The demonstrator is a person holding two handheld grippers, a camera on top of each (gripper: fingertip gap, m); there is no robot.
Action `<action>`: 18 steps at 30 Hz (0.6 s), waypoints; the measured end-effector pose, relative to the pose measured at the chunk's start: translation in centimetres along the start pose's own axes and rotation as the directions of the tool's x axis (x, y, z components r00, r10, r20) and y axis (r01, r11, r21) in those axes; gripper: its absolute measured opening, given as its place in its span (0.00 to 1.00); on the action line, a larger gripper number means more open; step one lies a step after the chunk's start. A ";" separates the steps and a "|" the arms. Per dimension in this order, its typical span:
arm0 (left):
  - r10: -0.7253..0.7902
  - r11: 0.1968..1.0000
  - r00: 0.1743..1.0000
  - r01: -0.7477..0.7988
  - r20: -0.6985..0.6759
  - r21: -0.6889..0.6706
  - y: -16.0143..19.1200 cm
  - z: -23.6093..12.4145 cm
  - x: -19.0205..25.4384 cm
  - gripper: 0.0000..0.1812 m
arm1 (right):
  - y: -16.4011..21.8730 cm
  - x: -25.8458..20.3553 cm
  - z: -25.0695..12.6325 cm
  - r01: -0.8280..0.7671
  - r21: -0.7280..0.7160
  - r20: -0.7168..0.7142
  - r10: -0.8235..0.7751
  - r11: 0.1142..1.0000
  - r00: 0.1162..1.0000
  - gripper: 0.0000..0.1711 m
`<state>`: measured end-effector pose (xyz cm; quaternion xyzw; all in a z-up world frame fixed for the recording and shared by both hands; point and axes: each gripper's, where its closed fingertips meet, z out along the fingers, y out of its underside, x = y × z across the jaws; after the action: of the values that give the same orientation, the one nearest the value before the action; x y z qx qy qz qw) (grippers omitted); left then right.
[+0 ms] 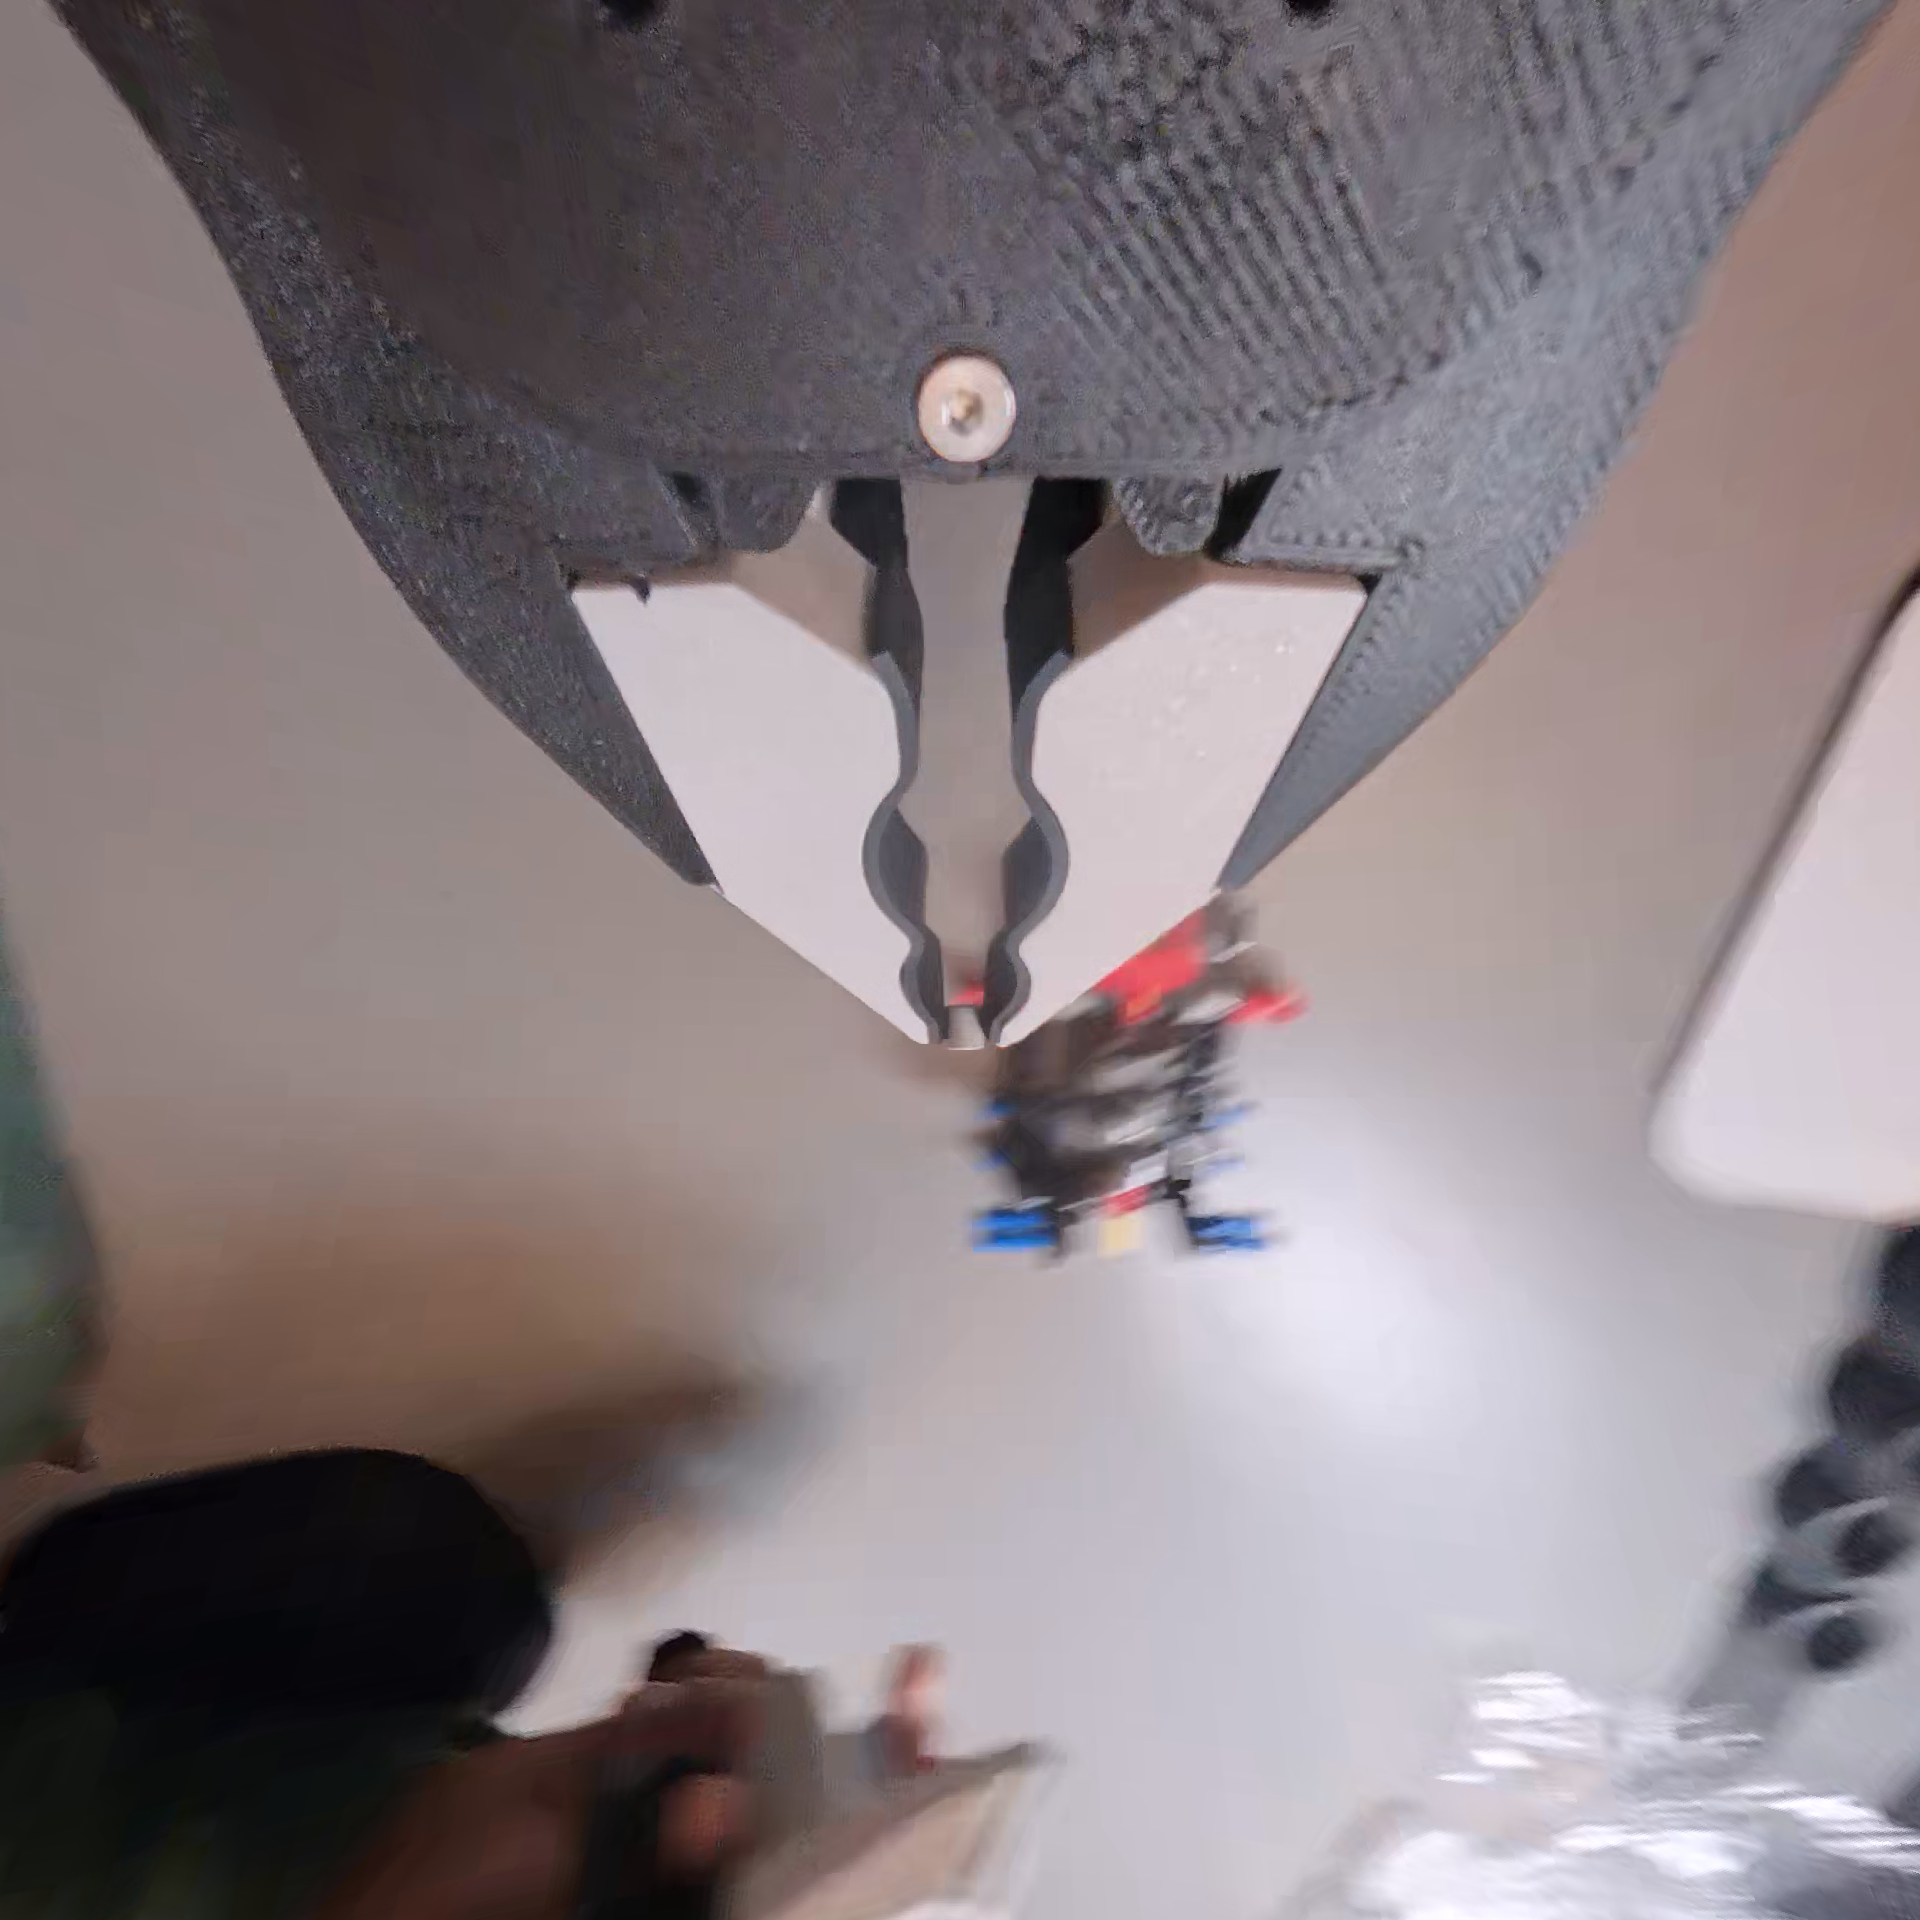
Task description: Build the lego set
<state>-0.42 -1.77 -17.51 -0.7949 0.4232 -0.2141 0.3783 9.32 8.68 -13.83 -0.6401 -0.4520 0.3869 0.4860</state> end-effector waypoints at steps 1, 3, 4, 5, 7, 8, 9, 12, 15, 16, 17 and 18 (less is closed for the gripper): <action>0.036 0.999 0.999 -0.036 -0.029 -0.017 -0.5 1.6 1.9 0.03 | 0.1 0.2 0.1 -0.010 -0.002 -0.001 0.010 1.000 1.000 0.00; 0.067 0.997 0.993 -0.071 -0.095 -0.040 -1.1 4.4 4.9 0.03 | 0.2 0.4 0.0 -0.029 0.000 -0.002 0.029 1.000 1.000 0.00; 0.062 0.996 0.991 -0.069 -0.115 -0.059 -1.3 5.6 5.8 0.03 | 0.2 0.6 -0.1 -0.031 0.005 -0.008 0.031 1.000 1.000 0.00; 0.061 0.994 0.991 -0.070 -0.118 -0.080 -1.3 6.6 6.2 0.03 | 0.1 0.7 -0.3 -0.028 0.009 -0.015 0.028 1.000 1.000 0.00; 0.068 0.987 0.990 -0.085 -0.124 -0.136 -0.9 8.2 6.5 0.03 | 0.0 1.0 -0.7 -0.017 0.014 -0.029 0.017 1.000 0.999 0.00; 0.067 0.984 0.990 -0.086 -0.123 -0.155 -0.8 8.7 6.6 0.03 | -0.1 1.1 -1.0 -0.011 0.019 -0.037 0.012 1.000 0.999 0.00; 0.066 0.982 0.989 -0.088 -0.133 -0.166 -0.8 9.1 6.8 0.03 | -0.2 1.2 -1.3 -0.005 0.025 -0.042 0.006 1.000 0.999 0.00; 0.064 0.977 0.989 -0.090 -0.136 -0.193 -0.4 9.6 7.0 0.03 | -0.6 1.6 -2.0 0.007 0.044 -0.059 -0.004 0.999 0.998 0.00; 0.047 0.979 0.990 -0.072 -0.132 -0.190 -0.4 9.7 7.0 0.04 | -0.9 1.7 -2.2 0.002 0.057 -0.056 0.001 0.998 0.998 0.00; 0.046 0.979 0.991 -0.070 -0.129 -0.191 -0.3 9.7 7.0 0.05 | -0.9 1.6 -2.2 0.003 0.057 -0.054 0.000 0.998 0.999 0.00; 0.046 0.979 0.991 -0.069 -0.127 -0.189 -0.3 9.6 7.0 0.07 | -0.8 1.6 -2.2 0.005 0.056 -0.052 -0.002 0.998 0.999 0.00; 0.044 0.981 0.991 -0.068 -0.130 -0.182 -0.4 9.5 7.0 0.11 | -0.8 1.5 -2.2 0.008 0.054 -0.050 -0.005 0.999 0.999 0.00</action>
<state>9.91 -3.53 -22.95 -0.7995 0.4865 -0.2125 0.2810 11.65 9.62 -12.67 -0.6348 -0.4311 0.3814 0.5155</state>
